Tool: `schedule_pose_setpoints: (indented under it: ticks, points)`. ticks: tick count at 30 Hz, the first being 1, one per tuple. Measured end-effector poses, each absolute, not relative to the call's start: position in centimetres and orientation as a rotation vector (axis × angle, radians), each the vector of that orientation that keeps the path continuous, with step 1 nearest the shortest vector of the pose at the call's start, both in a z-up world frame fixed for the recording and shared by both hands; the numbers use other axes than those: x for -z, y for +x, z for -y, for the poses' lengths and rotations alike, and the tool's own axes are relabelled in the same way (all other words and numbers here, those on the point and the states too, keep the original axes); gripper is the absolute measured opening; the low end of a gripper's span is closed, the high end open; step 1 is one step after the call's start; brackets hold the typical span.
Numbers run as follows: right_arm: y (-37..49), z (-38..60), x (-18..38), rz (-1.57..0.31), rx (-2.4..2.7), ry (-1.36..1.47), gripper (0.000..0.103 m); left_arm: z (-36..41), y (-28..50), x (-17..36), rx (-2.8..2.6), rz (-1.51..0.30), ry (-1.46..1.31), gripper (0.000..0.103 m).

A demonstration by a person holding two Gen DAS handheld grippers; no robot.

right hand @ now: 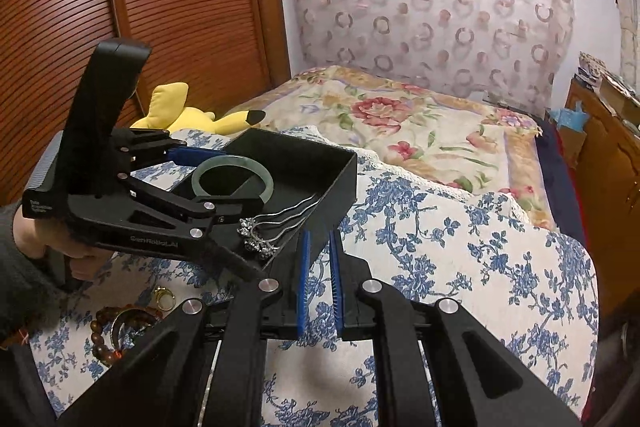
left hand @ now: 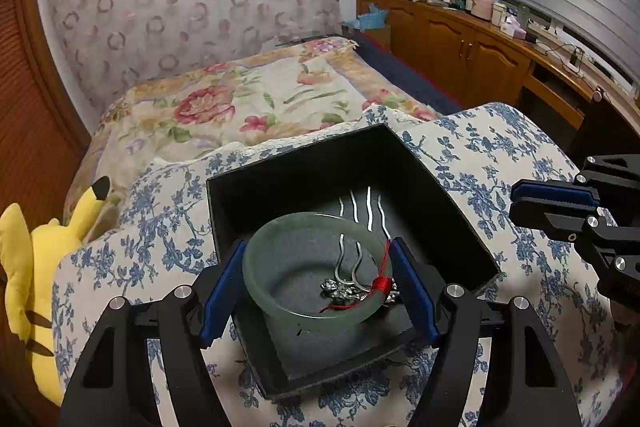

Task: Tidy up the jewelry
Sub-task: 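Lower the hairpins into the box and open the right tool while the left tool releases the bangle inside, then move both tools back from the box to the jewelry pile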

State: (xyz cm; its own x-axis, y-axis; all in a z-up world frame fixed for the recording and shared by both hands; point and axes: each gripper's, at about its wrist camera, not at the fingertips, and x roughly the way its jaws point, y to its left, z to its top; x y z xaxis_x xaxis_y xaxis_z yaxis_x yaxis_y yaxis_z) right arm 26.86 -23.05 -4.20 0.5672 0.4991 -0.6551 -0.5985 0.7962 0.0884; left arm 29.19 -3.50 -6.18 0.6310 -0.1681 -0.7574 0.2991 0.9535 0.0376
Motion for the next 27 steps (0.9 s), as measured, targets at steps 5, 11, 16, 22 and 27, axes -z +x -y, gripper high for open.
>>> schedule_pose_setpoints:
  ticks: [5,11,16,22,27]
  points:
    - [26.2,23.3,4.1,-0.722,-0.641,-0.146,0.012,3.3,28.6,5.9,0.266,-0.834,0.155,0.072]
    - [24.6,23.4,4.0,-0.721,-0.639,-0.138,0.012,2.5,26.6,4.8,0.261,-0.806,0.12,0.078]
    - [21.8,23.3,4.4,-0.727,-0.642,-0.13,0.013,1.5,23.0,4.1,0.269,-0.777,0.089,0.078]
    - [18.0,23.5,5.4,-0.74,-0.63,-0.134,0.015,0.4,19.3,4.7,0.273,-0.776,0.065,0.079]
    - [14.9,23.9,6.3,-0.74,-0.617,-0.122,0.026,0.0,16.5,5.8,0.269,-0.78,0.061,0.079]
